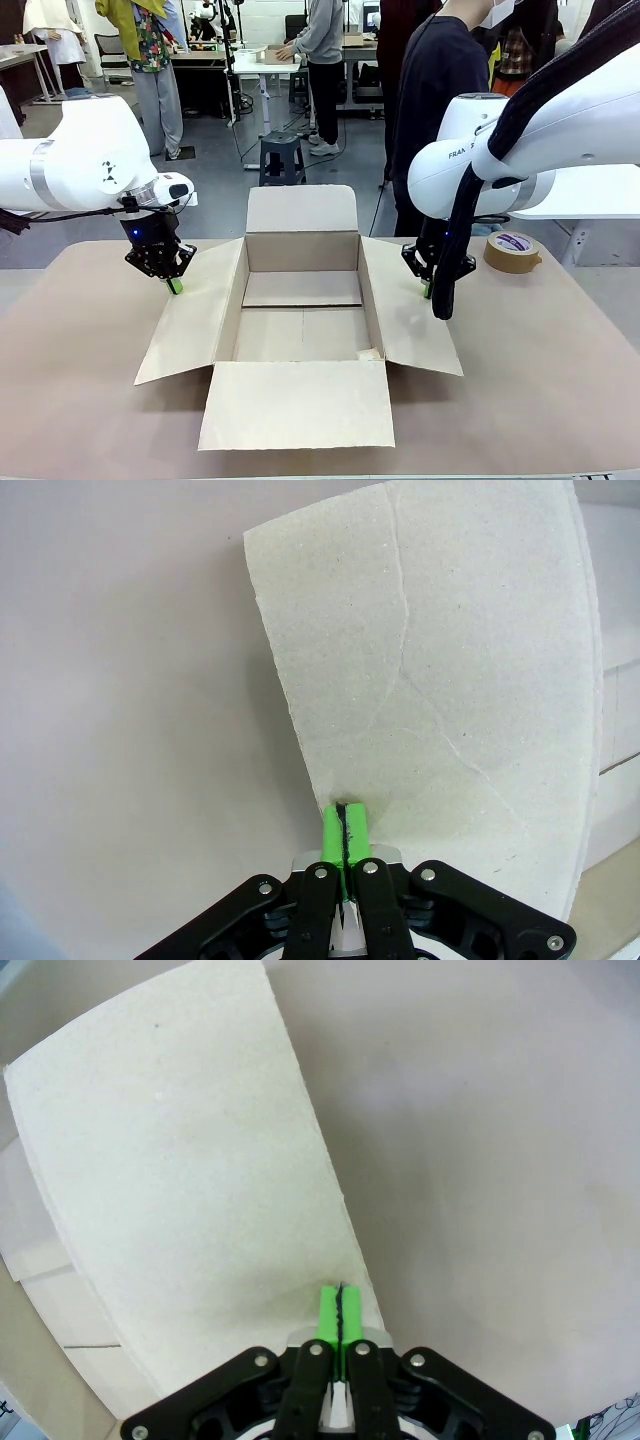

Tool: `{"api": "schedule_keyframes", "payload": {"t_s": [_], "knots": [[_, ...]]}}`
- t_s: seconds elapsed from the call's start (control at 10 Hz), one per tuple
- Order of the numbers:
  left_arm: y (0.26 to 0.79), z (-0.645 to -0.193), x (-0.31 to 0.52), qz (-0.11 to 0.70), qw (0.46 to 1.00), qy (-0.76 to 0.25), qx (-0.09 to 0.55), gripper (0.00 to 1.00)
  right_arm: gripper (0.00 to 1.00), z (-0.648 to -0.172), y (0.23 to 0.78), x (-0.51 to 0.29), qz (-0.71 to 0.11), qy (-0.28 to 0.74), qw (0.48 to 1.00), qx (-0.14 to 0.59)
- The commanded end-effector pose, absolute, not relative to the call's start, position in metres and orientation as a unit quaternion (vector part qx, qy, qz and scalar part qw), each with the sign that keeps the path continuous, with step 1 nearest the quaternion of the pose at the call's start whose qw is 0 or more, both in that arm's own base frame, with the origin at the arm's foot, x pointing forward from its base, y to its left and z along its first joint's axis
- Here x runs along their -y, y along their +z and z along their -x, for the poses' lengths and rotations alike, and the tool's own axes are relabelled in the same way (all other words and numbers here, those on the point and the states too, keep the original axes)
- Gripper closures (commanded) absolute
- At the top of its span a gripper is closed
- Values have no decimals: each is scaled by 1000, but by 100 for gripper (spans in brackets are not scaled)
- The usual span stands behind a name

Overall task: Wrap the clocks to prevent damage.
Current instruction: Once the human has placed the objects inside and stepped back, release both hands from the side flaps of the Package Box.

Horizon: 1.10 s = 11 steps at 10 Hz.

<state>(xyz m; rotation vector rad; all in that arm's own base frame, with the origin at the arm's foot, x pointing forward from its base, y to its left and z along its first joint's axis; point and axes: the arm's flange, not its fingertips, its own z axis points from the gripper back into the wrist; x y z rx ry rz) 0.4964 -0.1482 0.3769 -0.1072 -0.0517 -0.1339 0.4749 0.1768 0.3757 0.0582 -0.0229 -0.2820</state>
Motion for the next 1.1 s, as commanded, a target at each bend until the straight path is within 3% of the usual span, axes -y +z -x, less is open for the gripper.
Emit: {"api": "schedule_keyframes", "payload": {"t_s": [0.0, 1.0], "knots": [[376, -496, 148, 49, 996, -66, 26, 99, 99, -475, 375, -178, -25, -147, 989, 13], [376, -496, 148, 49, 996, -66, 26, 99, 99, -475, 375, -178, -25, -147, 989, 13]]}}
